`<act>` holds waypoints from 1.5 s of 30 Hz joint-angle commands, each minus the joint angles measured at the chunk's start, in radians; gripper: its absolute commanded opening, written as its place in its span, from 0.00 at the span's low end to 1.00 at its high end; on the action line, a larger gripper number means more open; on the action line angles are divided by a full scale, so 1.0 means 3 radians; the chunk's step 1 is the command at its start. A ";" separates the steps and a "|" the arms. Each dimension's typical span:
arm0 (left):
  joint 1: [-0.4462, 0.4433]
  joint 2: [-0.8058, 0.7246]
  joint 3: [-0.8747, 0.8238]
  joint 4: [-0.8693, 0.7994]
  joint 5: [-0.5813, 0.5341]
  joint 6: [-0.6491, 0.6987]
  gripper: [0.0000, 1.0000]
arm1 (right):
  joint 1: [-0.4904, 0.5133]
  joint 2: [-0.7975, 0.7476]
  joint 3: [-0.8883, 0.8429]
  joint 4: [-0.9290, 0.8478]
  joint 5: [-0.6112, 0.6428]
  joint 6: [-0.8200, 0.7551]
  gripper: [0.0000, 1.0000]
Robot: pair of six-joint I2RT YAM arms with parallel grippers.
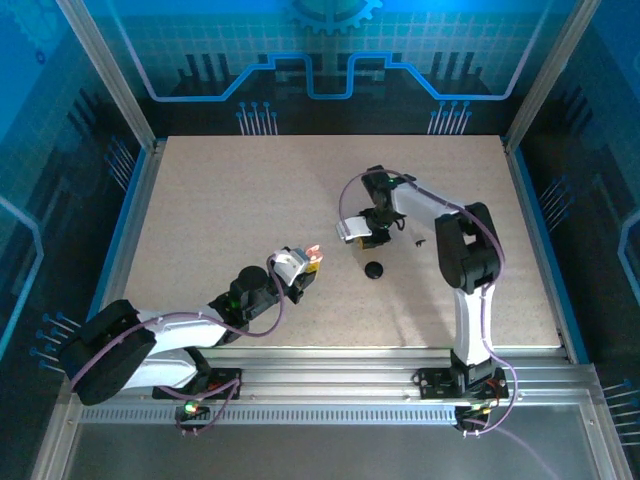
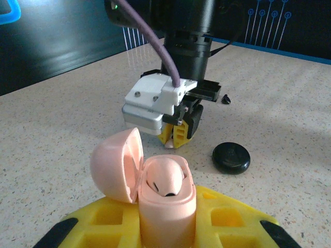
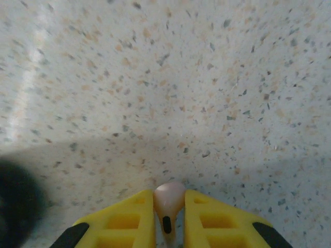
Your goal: Insert the wireless bluetooth earbuds into the charging case
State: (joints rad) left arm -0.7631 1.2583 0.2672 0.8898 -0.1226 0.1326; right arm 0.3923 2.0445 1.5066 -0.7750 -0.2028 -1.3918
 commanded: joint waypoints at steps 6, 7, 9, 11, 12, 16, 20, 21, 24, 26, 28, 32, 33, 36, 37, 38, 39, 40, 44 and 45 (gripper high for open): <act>-0.0021 0.0126 -0.0005 0.0203 -0.0036 0.0057 0.19 | 0.0042 -0.0812 -0.0599 0.0603 -0.0593 0.0646 0.16; -0.0019 0.0133 -0.0004 0.0215 -0.0031 0.0071 0.20 | 0.0042 -0.0879 -0.0676 0.0673 -0.0644 0.0717 0.16; -0.0019 0.0151 -0.0001 0.0239 -0.0023 0.0087 0.20 | 0.0036 -0.1019 -0.0821 0.0777 -0.0771 0.0849 0.16; -0.0018 0.0179 0.0005 0.0272 -0.0006 0.0103 0.20 | 0.0037 -0.1169 -0.0987 0.0928 -0.0906 0.1004 0.16; -0.0020 0.0202 0.0004 0.0298 0.0007 0.0110 0.20 | 0.0037 -0.1259 -0.1095 0.1012 -0.0980 0.1092 0.16; -0.0019 0.0280 0.0019 0.0386 0.0010 0.0146 0.20 | 0.0037 -0.1615 -0.1514 0.1388 -0.1174 0.1505 0.15; -0.0020 0.0392 0.0018 0.0569 0.0047 0.0142 0.20 | 0.0037 -0.1917 -0.1871 0.1657 -0.1292 0.1883 0.14; -0.0018 0.0423 0.0029 0.0598 0.0068 0.0133 0.20 | 0.0036 -0.1992 -0.1952 0.1730 -0.1305 0.1972 0.14; -0.0020 0.0510 0.0074 0.0626 0.0154 0.0110 0.20 | 0.0037 -0.2194 -0.2185 0.1940 -0.1335 0.2230 0.14; -0.0021 0.0559 0.0102 0.0666 0.0182 0.0094 0.20 | 0.0034 -0.2314 -0.2298 0.2072 -0.1344 0.2417 0.14; -0.0018 0.0618 0.0125 0.0729 0.0209 0.0076 0.20 | 0.0037 -0.2424 -0.2393 0.2190 -0.1358 0.2601 0.15; -0.0019 0.0751 0.0177 0.0851 0.0234 0.0059 0.19 | 0.0037 -0.2641 -0.2574 0.2379 -0.1368 0.2971 0.15; -0.0019 0.0777 0.0191 0.0875 0.0240 0.0055 0.20 | 0.0034 -0.2702 -0.2628 0.2436 -0.1351 0.3066 0.15; -0.0019 0.0845 0.0222 0.0929 0.0271 0.0045 0.20 | 0.0034 -0.2863 -0.2781 0.2605 -0.1311 0.3337 0.15; -0.0021 0.0864 0.0229 0.0943 0.0274 0.0044 0.20 | 0.0037 -0.2906 -0.2823 0.2665 -0.1303 0.3416 0.15; -0.0019 0.0885 0.0239 0.0964 0.0281 0.0042 0.20 | 0.0037 -0.2958 -0.2868 0.2712 -0.1303 0.3489 0.15; -0.0022 0.0900 0.0249 0.0979 0.0289 0.0039 0.20 | 0.0033 -0.3003 -0.2905 0.2742 -0.1306 0.3550 0.15; -0.0018 0.0913 0.0247 0.0995 0.0292 0.0036 0.20 | 0.0035 -0.3041 -0.2945 0.2777 -0.1287 0.3615 0.15; -0.0021 0.0949 0.0250 0.1057 0.0297 0.0024 0.20 | 0.0034 -0.3208 -0.3080 0.2943 -0.1190 0.3893 0.15; -0.0018 0.0954 0.0252 0.1064 0.0299 0.0027 0.20 | 0.0037 -0.3249 -0.3117 0.3003 -0.1163 0.3964 0.15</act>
State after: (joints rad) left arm -0.7631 1.5330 0.3191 1.1503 -0.0555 0.1555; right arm 0.3927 1.1061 0.5983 0.0452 -0.5705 -0.3092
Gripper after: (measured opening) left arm 0.201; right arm 0.152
